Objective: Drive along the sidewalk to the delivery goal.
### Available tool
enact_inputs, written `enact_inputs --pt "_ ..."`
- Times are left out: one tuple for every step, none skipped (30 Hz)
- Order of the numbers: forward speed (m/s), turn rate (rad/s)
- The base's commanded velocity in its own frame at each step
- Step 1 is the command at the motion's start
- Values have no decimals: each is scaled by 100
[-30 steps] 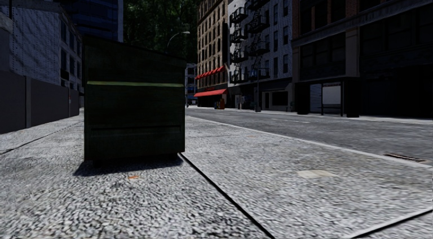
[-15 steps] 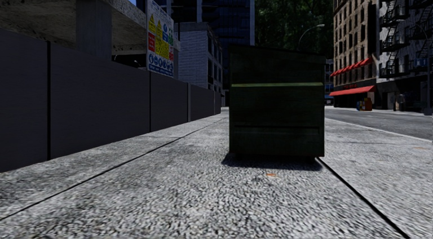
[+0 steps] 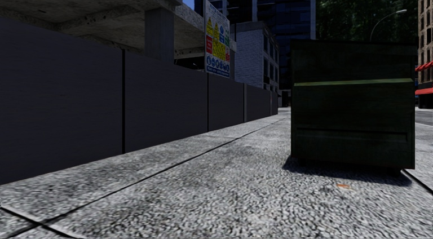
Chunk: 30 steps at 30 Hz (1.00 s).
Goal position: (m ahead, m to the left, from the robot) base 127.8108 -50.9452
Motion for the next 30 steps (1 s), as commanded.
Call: enact_inputs --pt "164 0" --pt "164 0" --pt "164 0" --pt "164 0" --pt "164 0" --pt "164 0" --pt "165 0" --pt "165 0" --pt "165 0" --pt "165 0" --pt "165 0" --pt "165 0" --pt "165 0" --pt "165 22" --pt "165 67" --pt "165 67" --pt "165 120" --pt "165 120" --pt "165 120" --pt "165 120" --pt "165 48" --pt "165 48" --pt "165 2" --pt "165 0" --pt "165 0" --pt "165 0" --pt "165 0" --pt "165 0" --pt "165 0" --pt "165 0"
